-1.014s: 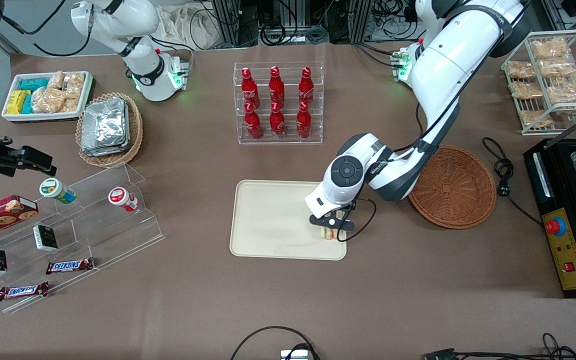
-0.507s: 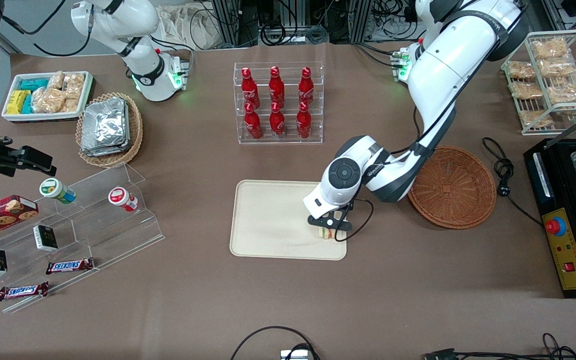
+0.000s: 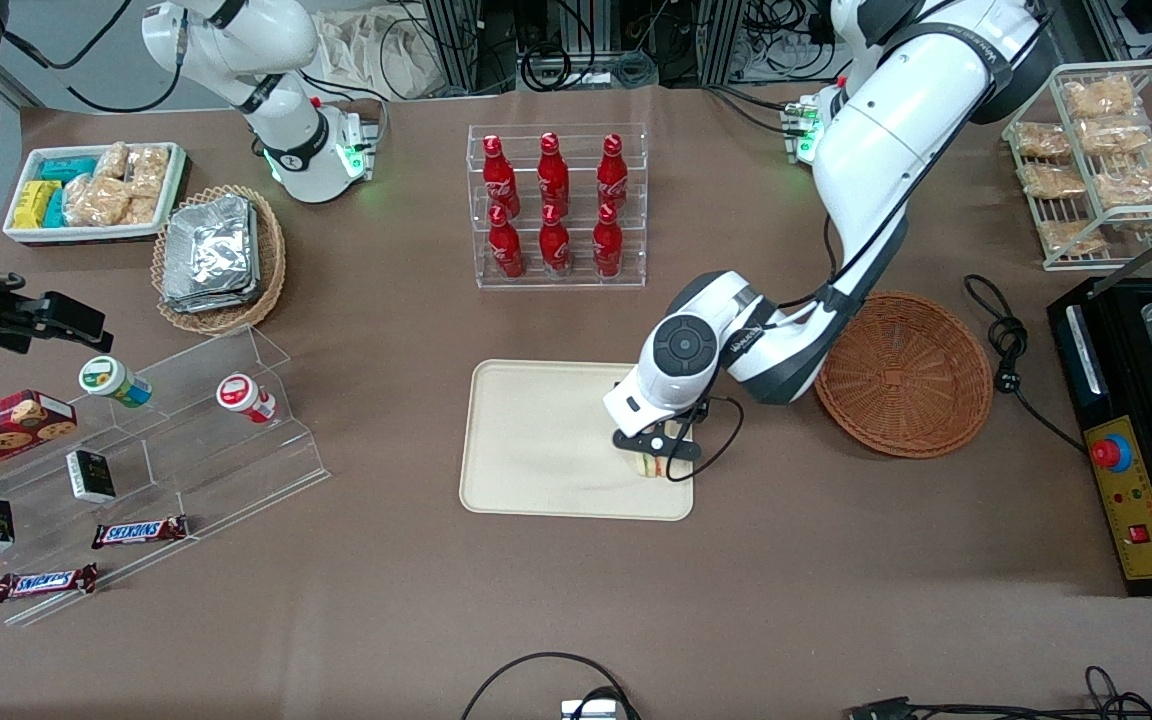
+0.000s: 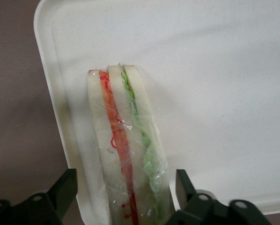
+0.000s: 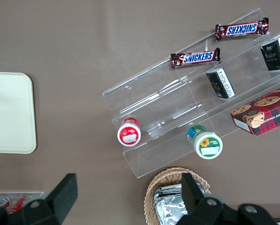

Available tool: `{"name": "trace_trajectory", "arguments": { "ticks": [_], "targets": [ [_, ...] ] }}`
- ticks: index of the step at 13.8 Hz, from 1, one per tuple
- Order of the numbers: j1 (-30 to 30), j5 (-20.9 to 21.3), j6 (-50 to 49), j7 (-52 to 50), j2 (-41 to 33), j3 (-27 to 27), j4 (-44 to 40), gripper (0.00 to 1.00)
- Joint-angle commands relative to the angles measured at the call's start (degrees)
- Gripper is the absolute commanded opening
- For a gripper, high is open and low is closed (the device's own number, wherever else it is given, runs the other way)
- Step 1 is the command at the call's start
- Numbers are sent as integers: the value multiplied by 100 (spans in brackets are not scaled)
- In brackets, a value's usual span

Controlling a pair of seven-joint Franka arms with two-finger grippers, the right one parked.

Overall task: Place sandwich from basket to tray
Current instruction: 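Lower the sandwich onto the tray and open the left gripper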

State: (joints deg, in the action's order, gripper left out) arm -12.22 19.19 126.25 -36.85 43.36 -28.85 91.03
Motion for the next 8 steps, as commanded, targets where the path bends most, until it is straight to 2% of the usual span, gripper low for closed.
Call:
{"name": "trace_trajectory", "arguments": {
  "ticks": [1, 8],
  "targets": [
    [-70, 138, -135, -357, 32, 20, -418, 100],
    [-9, 76, -1988, -833, -144, 20, -1719, 100]
  ]
}}
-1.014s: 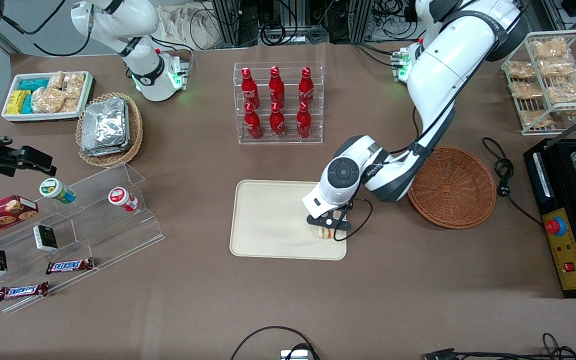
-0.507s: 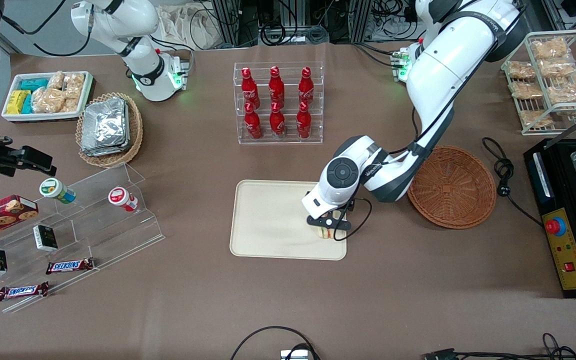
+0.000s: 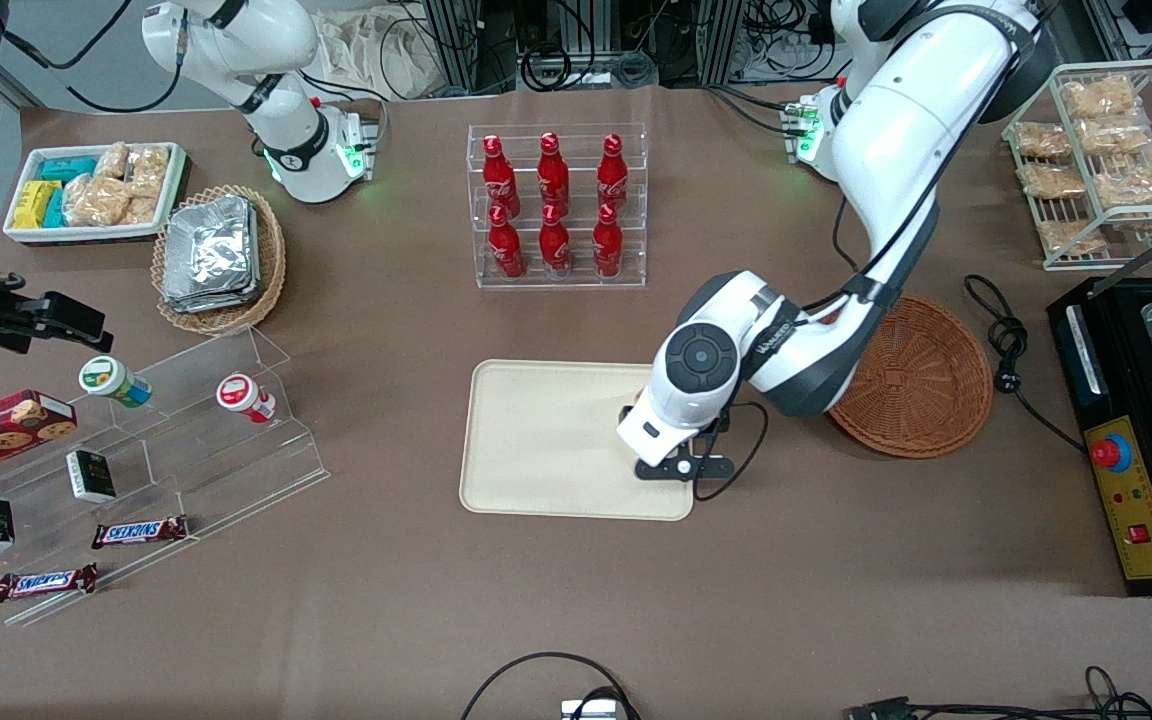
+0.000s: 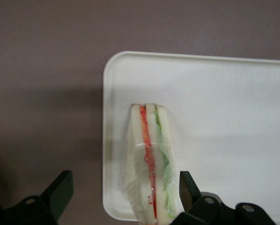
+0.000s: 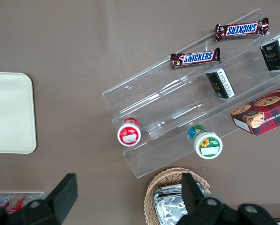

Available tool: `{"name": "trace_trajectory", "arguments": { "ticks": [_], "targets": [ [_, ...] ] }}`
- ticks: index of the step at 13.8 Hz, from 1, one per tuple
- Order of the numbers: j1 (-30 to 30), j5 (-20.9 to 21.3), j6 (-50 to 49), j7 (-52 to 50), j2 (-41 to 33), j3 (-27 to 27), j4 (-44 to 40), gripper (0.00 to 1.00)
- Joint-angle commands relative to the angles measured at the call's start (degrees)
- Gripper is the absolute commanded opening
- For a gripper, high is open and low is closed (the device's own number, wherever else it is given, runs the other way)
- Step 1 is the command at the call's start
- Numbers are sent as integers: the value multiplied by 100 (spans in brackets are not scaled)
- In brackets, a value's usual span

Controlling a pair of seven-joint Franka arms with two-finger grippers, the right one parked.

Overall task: Place sandwich from basket to tray
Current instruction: 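Raise the left gripper away from the sandwich on the tray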

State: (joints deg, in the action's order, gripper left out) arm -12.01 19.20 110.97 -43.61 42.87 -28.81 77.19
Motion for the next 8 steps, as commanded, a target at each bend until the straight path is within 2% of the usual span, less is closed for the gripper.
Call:
{"name": "trace_trajectory", "arguments": {
  "ticks": [1, 8],
  "targets": [
    [66, 75, -584, -157, -138, 16, -432, 100],
    [945, 22, -1341, -157, -1034, 7, -380, 100]
  ]
}}
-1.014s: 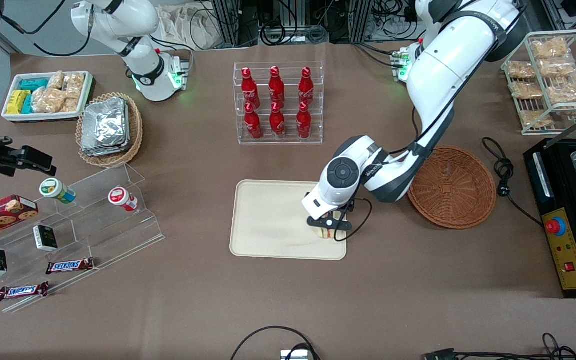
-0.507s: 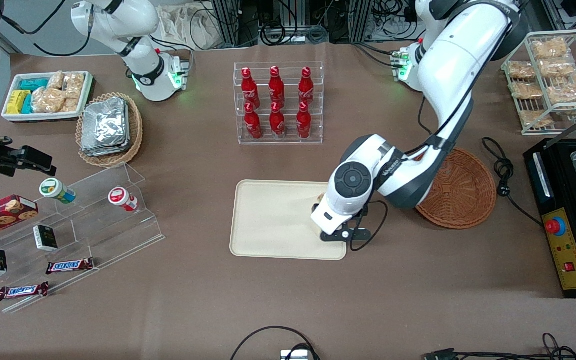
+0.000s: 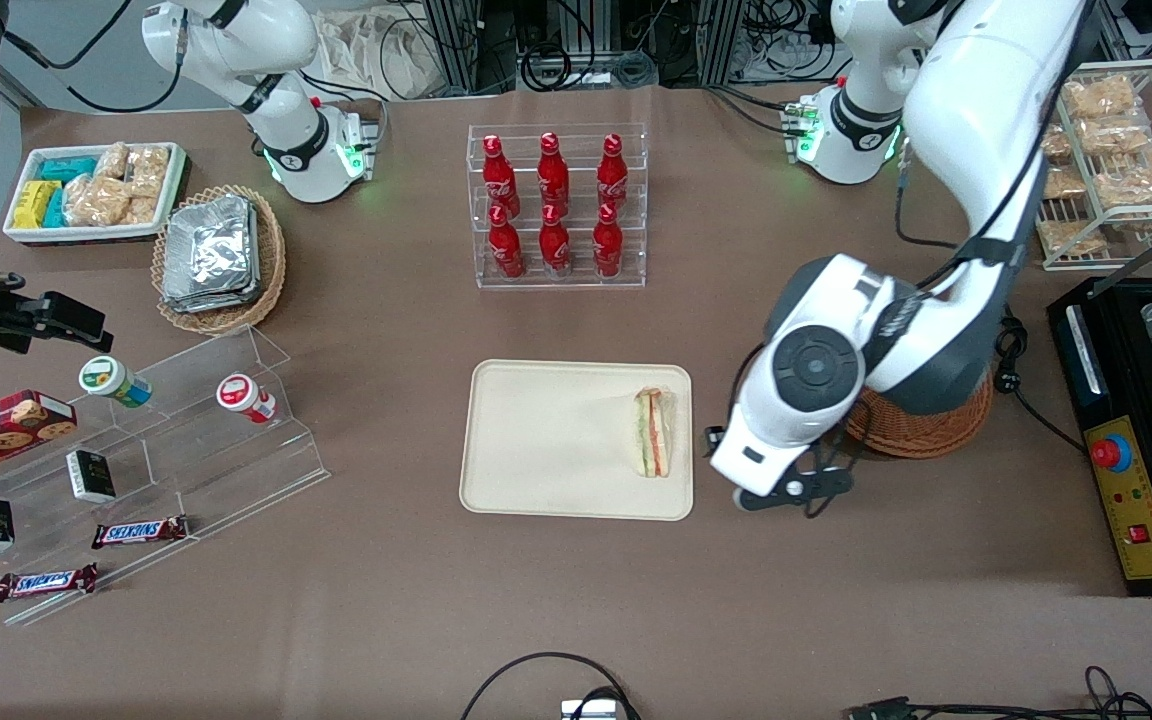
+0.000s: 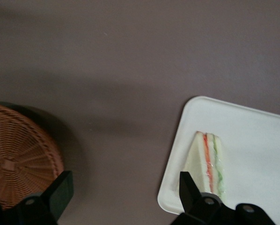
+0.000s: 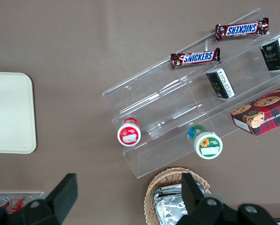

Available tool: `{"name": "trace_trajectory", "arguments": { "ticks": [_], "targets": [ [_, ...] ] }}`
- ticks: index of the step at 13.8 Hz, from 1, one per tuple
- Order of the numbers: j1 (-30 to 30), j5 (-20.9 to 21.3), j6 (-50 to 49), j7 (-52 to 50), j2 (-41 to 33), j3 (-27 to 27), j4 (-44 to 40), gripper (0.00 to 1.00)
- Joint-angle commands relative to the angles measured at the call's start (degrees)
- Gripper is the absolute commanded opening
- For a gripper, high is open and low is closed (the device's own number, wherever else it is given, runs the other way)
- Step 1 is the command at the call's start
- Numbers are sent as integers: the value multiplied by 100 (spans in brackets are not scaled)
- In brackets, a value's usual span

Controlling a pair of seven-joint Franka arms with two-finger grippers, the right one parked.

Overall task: Place sandwich from basket to tray
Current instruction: 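Raise the left gripper away from the sandwich on the tray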

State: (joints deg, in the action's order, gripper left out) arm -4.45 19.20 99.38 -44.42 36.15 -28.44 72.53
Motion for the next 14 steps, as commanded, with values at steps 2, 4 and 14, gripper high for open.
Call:
{"name": "trace_trajectory", "arguments": {
  "ticks": [2, 4, 14],
  "targets": [
    [330, 23, -392, -58, -564, -30, 86, 100],
    [436, 23, -481, -14, -670, -30, 86, 100],
    [596, -949, -675, 1599, -1845, 1021, 830, 100]
  ]
}}
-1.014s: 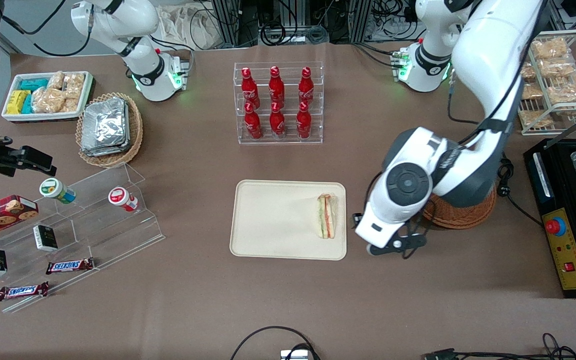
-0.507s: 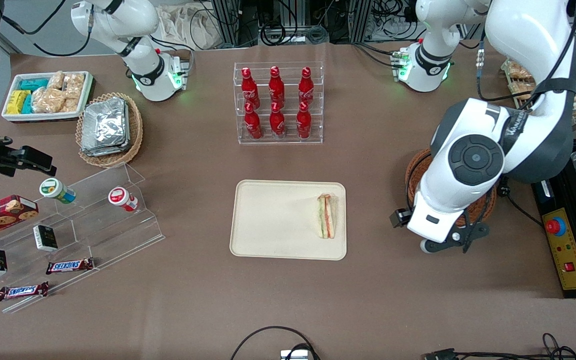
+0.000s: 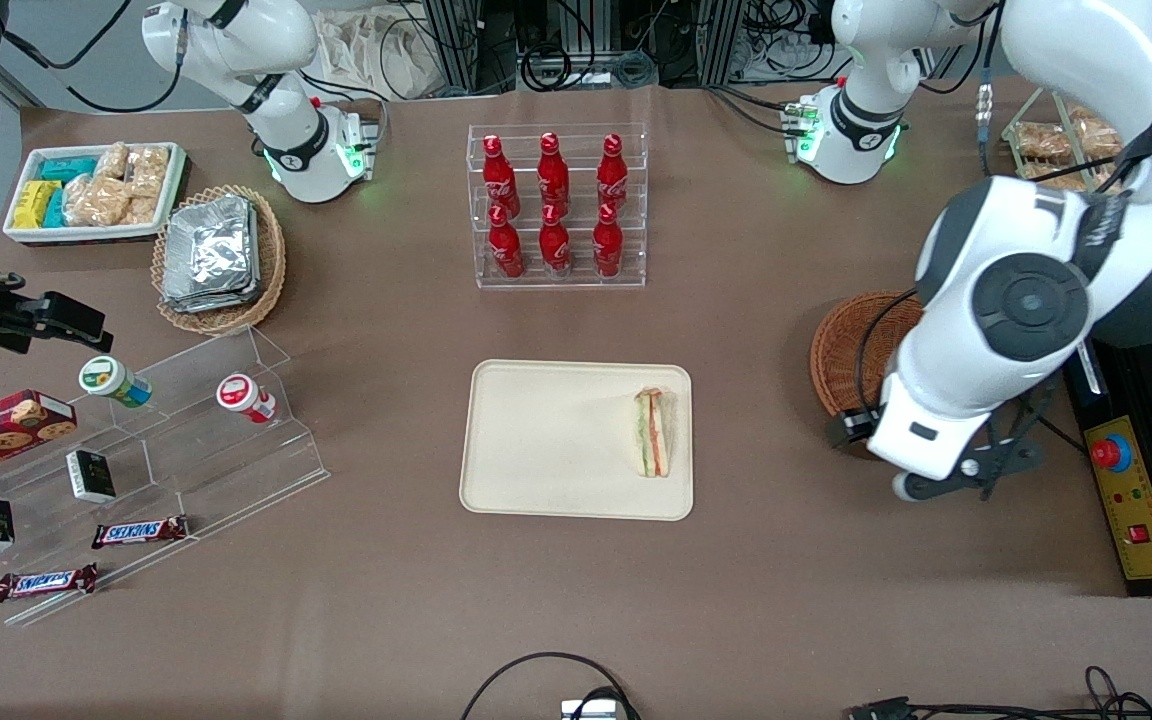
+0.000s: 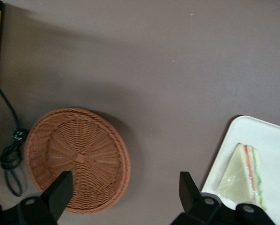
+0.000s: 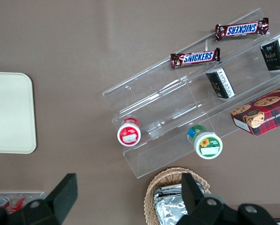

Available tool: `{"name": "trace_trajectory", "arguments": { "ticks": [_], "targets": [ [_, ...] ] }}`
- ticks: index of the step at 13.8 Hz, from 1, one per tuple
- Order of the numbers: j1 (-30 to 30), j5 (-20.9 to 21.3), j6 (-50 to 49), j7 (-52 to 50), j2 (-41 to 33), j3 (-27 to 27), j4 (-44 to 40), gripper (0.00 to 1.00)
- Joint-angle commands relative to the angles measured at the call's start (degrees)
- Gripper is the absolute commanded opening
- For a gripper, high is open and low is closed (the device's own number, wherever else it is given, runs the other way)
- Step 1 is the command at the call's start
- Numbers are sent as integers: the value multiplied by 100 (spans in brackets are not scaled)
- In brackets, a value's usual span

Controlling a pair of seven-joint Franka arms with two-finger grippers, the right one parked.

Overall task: Place sandwich from basket to tray
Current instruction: 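Raise the left gripper away from the sandwich on the tray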

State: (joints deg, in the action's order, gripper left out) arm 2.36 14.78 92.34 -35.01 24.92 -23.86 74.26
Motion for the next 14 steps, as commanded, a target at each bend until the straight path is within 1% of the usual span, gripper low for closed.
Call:
{"name": "trace_trajectory", "arguments": {
  "ticks": [1, 3, 4, 6, 9, 12, 14],
  "targets": [
    [-234, -694, 30, 1053, -986, 958, 869, 100],
    [-446, -836, -5, 1669, -1426, 1478, 1159, 100],
    [-447, -976, -31, 1986, -1646, 1619, 1300, 100],
    [-438, -1039, -66, 2514, -2086, 1822, 1608, 100],
    [-376, -1048, -303, 2779, -2622, 1832, 1890, 100],
    [-184, -1372, -514, 3148, -2869, 1841, 1890, 100],
    [-121, -1399, -690, 3175, -2923, 1832, 1882, 100]
  ]
}}
